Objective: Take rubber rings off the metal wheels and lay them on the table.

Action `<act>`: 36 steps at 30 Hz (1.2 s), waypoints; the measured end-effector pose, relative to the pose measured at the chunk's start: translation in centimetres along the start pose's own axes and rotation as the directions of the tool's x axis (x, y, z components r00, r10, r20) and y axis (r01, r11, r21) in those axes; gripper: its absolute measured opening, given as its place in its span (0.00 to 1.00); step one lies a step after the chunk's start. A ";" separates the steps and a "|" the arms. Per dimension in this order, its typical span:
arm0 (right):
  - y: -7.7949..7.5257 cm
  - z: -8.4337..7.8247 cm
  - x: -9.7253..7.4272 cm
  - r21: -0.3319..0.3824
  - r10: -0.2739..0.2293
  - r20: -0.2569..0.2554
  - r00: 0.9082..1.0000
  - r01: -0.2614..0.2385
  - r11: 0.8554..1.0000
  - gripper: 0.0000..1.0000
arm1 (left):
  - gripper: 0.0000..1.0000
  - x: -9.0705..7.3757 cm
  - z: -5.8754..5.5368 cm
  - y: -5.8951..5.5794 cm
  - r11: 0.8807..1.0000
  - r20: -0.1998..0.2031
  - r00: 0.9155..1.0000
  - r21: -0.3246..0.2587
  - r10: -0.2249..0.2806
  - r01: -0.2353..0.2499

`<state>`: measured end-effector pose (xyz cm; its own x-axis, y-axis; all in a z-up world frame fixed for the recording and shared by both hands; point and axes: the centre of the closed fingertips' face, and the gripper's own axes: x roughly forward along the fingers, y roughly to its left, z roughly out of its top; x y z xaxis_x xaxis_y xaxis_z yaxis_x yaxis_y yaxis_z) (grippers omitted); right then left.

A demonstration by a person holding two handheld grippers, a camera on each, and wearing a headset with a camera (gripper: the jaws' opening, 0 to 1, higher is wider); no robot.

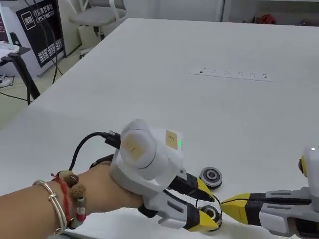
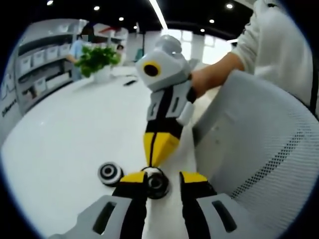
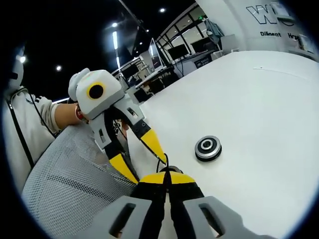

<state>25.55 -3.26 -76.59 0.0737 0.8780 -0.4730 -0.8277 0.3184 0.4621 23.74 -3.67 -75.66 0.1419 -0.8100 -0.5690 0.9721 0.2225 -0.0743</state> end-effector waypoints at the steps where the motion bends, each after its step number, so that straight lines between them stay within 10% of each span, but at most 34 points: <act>1: 0.1 0.3 -0.3 0.001 -0.008 0.005 1.000 0.008 1.000 0.00 | 0.33 -0.5 0.2 -0.1 1.000 -0.005 1.000 0.014 0.001 -0.001; 11: 1.5 2.3 -2.0 -0.017 -0.071 0.004 0.997 0.071 0.997 0.00 | 0.66 -5.6 1.6 0.1 0.996 0.024 0.998 0.052 0.066 -0.068; 24: 5.4 5.5 -0.5 -0.028 -0.069 0.021 0.997 0.070 0.997 0.00 | 0.86 -12.0 -1.1 -0.4 0.985 0.064 0.984 0.034 0.166 -0.168; 36: 7.7 7.6 3.9 -0.038 -0.048 0.016 0.999 0.048 0.998 0.00 | 0.88 -16.1 -4.6 1.7 0.960 0.108 0.954 -0.060 0.279 -0.274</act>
<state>23.69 5.31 -69.16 0.1221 0.8676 -0.4821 -0.8437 0.3465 0.4099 22.24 12.21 -70.39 0.4268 -0.7696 -0.4749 0.8831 0.4678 0.0356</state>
